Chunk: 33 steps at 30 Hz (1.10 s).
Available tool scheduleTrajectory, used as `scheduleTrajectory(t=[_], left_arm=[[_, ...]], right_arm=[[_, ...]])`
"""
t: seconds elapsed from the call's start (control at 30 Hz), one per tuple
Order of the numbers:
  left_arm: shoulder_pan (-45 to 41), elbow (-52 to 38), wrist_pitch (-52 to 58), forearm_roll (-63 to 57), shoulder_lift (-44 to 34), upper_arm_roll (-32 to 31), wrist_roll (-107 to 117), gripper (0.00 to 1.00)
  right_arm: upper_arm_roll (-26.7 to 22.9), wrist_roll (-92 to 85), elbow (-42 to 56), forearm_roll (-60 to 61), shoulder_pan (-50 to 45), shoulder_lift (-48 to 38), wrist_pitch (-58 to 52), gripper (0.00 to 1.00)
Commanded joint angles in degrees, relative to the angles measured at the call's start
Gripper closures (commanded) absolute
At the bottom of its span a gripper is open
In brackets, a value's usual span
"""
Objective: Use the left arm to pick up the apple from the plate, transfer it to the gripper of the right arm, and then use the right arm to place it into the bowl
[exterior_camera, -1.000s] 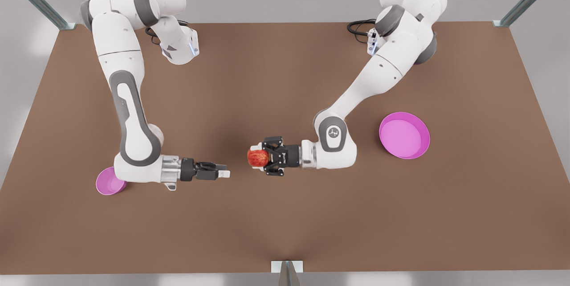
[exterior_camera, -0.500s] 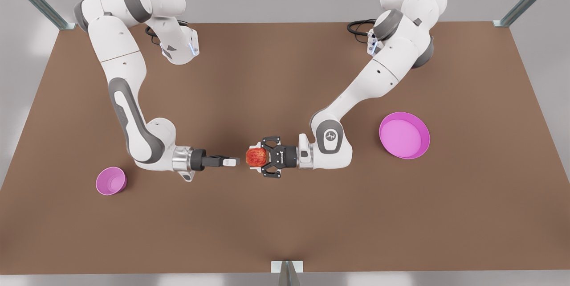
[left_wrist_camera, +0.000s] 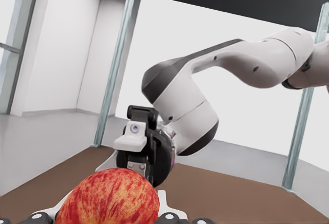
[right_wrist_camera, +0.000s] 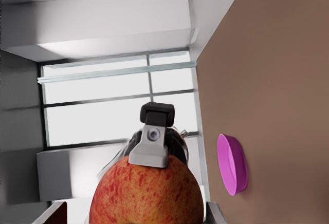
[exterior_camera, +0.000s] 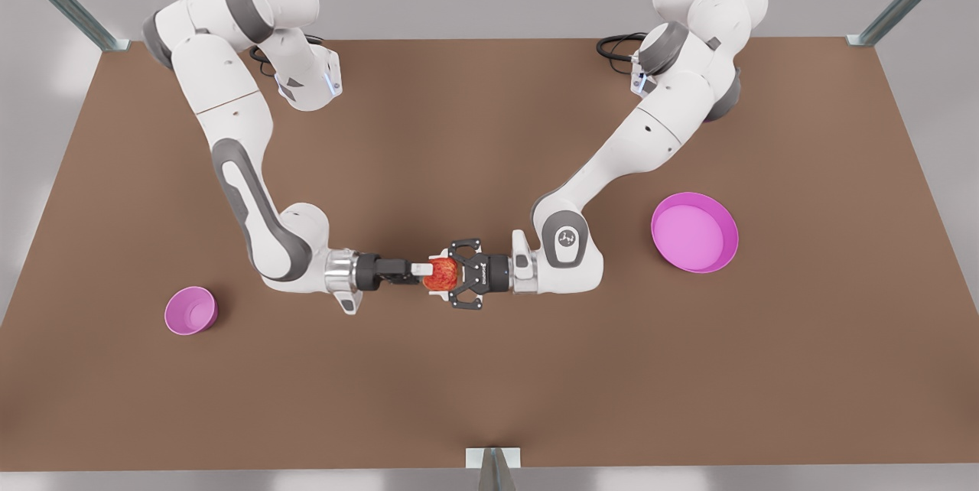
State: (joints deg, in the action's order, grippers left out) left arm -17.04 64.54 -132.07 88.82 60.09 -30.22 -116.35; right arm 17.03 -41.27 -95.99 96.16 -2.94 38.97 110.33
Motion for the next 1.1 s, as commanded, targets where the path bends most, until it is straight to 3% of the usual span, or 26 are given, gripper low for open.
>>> scheduleTrajectory(t=[0.0, 0.43, 0.63, 0.7, 0.73, 0.83, 0.87, 0.9, 1.07], left_arm=[[0.0, 0.0, 0.2, -0.1, -0.1, -0.1, -9.1, 0.29], [0.0, 0.0, 0.2, -0.1, 0.1, 0.0, -9.2, 0.29], [0.0, 0.0, 0.2, -0.2, 0.1, 0.1, -9.2, 0.29], [0.0, 0.0, 0.2, -0.2, 0.1, 0.1, -9.2, 0.29], [0.0, 0.0, 0.2, -0.2, 0.1, 0.1, -9.2, 0.29], [0.0, 0.0, 0.2, -0.2, 0.1, 0.2, -9.2, 0.29], [0.0, 0.0, 0.3, -0.2, 0.1, 0.2, -9.1, 0.22], [0.1, 0.0, 0.3, -0.1, 0.1, -0.1, -8.5, 0.00], [0.3, 0.1, 0.4, -0.3, -0.2, 0.0, -7.5, 0.00]], right_arm=[[0.0, -11.8, 0.7, 1.3, -0.2, 0.3, 2.3, 0.00], [0.1, -13.4, 2.5, 1.2, -2.0, 2.9, 4.2, 0.00], [2.6, -13.3, 1.2, 1.2, -1.2, 1.7, 4.0, 0.00], [2.6, -13.5, 1.3, 1.2, -1.3, 1.8, 4.2, 0.31], [2.6, -13.5, 1.3, 1.2, -1.3, 1.8, 4.3, 0.36], [2.6, -13.5, 1.4, 1.2, -1.4, 1.8, 4.6, 0.39], [2.6, -13.5, 1.4, 1.2, -1.4, 1.8, 4.6, 0.39], [2.6, -13.4, 1.5, 1.2, -1.3, 1.8, 4.5, 0.39], [2.6, -13.4, 1.4, 1.1, -1.1, 1.8, 4.3, 0.39]])
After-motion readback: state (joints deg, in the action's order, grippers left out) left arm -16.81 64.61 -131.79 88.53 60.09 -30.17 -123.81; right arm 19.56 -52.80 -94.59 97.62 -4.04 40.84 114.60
